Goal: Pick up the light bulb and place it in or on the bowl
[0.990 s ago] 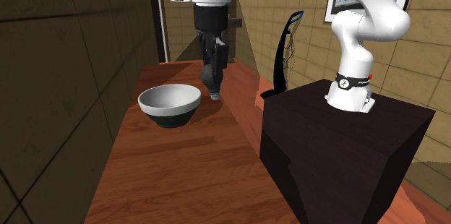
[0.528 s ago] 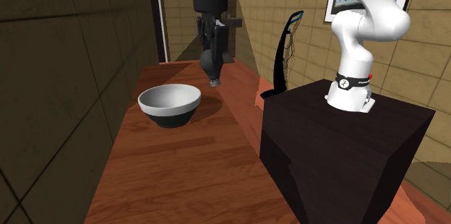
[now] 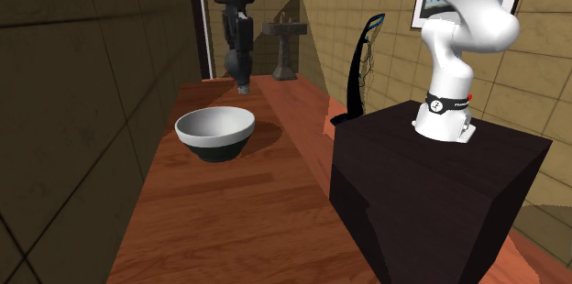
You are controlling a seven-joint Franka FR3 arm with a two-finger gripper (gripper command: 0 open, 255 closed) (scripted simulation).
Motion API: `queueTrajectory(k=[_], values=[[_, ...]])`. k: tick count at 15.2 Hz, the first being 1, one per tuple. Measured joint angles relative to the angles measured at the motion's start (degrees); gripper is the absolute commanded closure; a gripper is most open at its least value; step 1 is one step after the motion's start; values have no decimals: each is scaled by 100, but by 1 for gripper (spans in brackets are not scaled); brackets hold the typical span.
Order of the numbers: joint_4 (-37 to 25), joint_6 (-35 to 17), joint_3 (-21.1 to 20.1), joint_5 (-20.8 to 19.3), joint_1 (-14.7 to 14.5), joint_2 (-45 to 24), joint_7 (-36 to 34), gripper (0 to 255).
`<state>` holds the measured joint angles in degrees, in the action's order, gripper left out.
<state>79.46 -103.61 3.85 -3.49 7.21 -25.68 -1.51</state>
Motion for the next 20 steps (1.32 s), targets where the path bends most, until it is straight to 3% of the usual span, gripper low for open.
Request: queueTrajectory(k=[7,11,20], values=[[-2159,848,126,146,551,-1260,671,255],[-2117,670,130,157,603,-1396,721,255],[-1348,-51,127,147,583,-1352,676,255]])
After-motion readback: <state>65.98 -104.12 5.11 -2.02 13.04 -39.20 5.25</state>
